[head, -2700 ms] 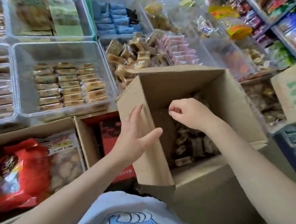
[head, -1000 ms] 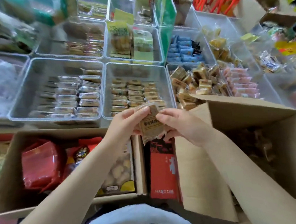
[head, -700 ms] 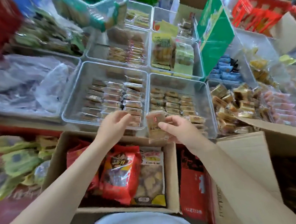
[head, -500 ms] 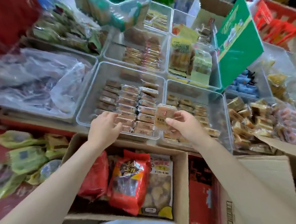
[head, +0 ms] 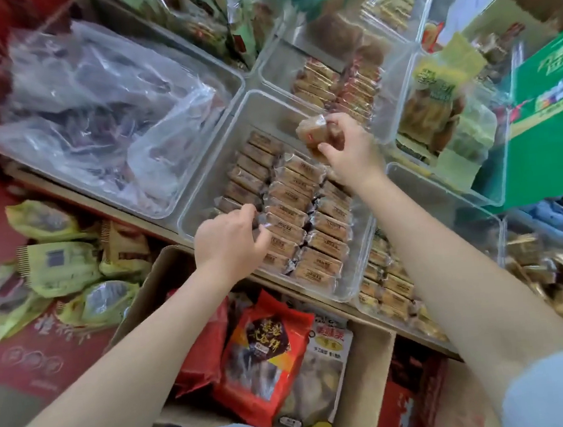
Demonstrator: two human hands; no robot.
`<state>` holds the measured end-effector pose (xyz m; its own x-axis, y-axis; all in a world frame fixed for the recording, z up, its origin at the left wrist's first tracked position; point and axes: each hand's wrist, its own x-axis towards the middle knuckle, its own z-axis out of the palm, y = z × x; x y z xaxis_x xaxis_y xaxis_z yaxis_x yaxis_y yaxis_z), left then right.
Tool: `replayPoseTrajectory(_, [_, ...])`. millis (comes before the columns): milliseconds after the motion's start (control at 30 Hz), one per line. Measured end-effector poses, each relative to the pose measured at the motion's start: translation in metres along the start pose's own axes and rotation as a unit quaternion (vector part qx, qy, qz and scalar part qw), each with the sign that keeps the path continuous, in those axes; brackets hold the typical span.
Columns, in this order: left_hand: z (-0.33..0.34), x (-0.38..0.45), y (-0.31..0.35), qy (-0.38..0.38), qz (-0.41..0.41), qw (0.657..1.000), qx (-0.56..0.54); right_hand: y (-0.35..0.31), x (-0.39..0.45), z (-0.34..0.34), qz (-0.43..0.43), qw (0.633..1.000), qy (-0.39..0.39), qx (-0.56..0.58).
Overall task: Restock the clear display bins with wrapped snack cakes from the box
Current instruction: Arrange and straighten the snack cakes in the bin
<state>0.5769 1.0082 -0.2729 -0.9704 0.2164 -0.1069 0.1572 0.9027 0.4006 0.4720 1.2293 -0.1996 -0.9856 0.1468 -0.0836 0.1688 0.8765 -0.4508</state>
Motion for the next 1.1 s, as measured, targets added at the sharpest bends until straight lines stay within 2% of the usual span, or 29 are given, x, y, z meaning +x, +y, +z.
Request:
replayPoseTrajectory(133, [0.004,0.0,0.0,0.025,0.003,1.0,0.012,0.006,0.023,0.03,-0.033,0.984,-0.094,-0.145])
replayPoseTrajectory(200, [0.005,0.0,0.001,0.03,0.003,0.999,0.016,0.009,0.026,0.04,-0.043,0.979,-0.128,-0.152])
replayPoseTrajectory(267, [0.006,0.0,0.001,0.033,0.005,0.999,0.02,0.013,0.024,0.045,-0.048,0.98,-0.133,-0.139])
replayPoseTrajectory(433, [0.006,0.001,0.001,0.021,0.012,0.999,0.033,0.005,0.013,0.049,-0.069,0.94,-0.147,-0.299])
replayPoseTrajectory(533, [0.003,0.001,0.002,0.01,0.006,0.999,0.043,-0.006,-0.003,0.039,-0.051,0.933,-0.171,-0.312])
replayPoseTrajectory(633, [0.0,0.0,0.003,-0.008,-0.003,0.999,0.045,-0.007,-0.041,0.015,-0.043,0.962,-0.13,-0.235])
replayPoseTrajectory(700, [-0.003,0.001,0.003,-0.025,-0.007,0.999,0.039,-0.002,-0.08,-0.007,-0.036,0.985,-0.119,-0.122])
replayPoseTrajectory(767, [-0.007,0.001,0.004,-0.048,-0.011,0.999,0.024,0.009,-0.127,-0.036,-0.021,0.99,-0.134,-0.038])
replayPoseTrajectory(833, [-0.014,-0.007,0.015,-0.041,0.007,0.999,-0.007,0.025,-0.18,-0.071,-0.011,0.993,-0.115,-0.008])
replayPoseTrajectory(900, [-0.021,-0.026,0.044,-0.002,0.06,0.997,-0.041,0.045,-0.235,-0.108,0.003,0.999,-0.043,0.014])
replayPoseTrajectory(967, [-0.026,-0.056,0.092,-0.009,0.112,0.99,-0.08,0.07,-0.289,-0.142,0.03,0.998,0.039,0.024])
replayPoseTrajectory(1100, [-0.012,-0.137,0.201,-0.148,0.204,0.952,-0.173,0.13,-0.392,-0.201,0.104,0.983,0.149,0.037])
